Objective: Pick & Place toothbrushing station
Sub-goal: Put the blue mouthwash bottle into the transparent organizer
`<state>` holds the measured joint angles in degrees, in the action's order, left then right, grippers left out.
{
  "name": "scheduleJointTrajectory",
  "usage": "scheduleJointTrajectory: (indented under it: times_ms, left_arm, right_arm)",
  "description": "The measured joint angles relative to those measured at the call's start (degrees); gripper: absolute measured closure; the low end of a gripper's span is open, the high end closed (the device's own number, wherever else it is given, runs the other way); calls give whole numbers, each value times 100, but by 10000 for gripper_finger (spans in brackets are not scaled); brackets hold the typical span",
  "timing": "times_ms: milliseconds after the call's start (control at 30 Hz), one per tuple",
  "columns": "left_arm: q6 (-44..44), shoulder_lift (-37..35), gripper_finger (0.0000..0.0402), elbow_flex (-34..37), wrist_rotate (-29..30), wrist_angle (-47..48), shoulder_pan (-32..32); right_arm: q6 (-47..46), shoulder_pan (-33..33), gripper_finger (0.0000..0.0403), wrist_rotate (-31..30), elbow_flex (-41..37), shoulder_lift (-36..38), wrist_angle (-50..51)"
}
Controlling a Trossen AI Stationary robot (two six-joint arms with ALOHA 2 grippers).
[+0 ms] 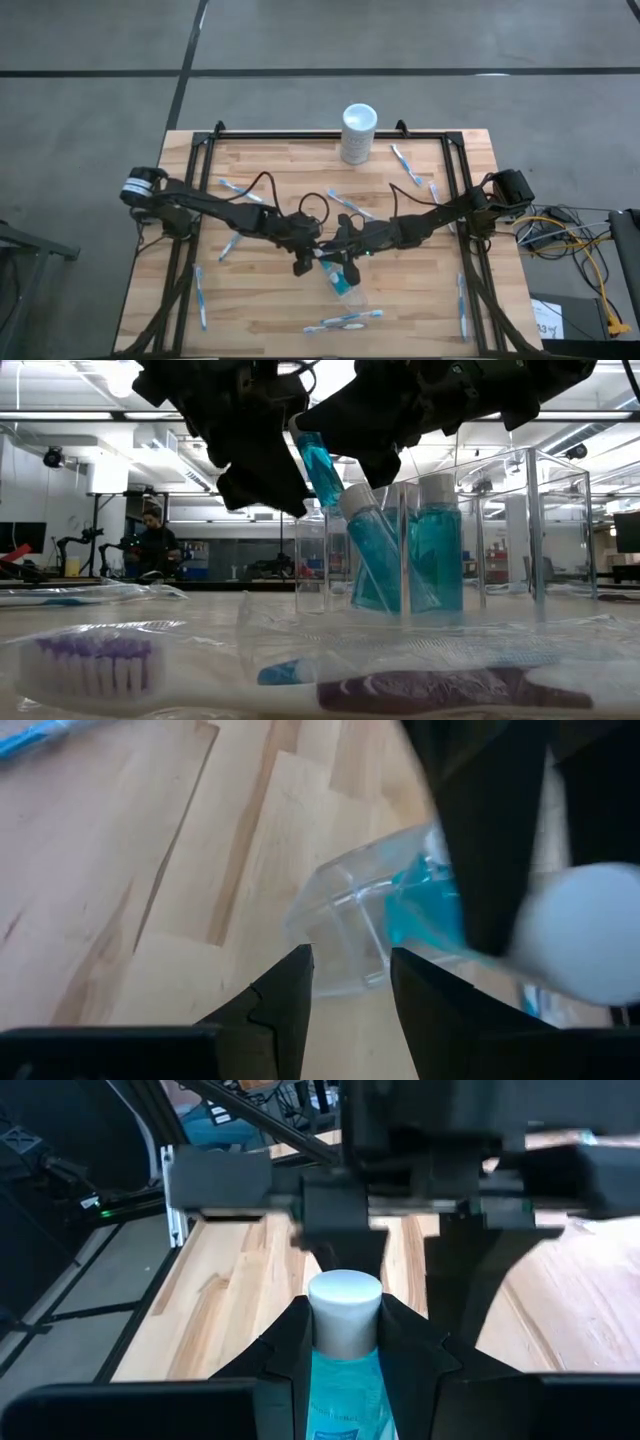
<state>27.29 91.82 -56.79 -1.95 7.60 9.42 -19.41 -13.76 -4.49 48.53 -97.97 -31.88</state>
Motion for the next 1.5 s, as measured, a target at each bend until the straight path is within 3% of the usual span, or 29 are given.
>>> scheduleJointTrajectory:
  times_ms: [333, 1500]
  left_arm:
    - [181, 442, 259, -7, -631, -273, -21]
    - [229, 360, 259, 30, -617, -138, -305]
  right_arm:
    - [18, -26, 321, 4, 0, 0, 2]
    - [-329, -443, 321, 24, 11, 11, -14]
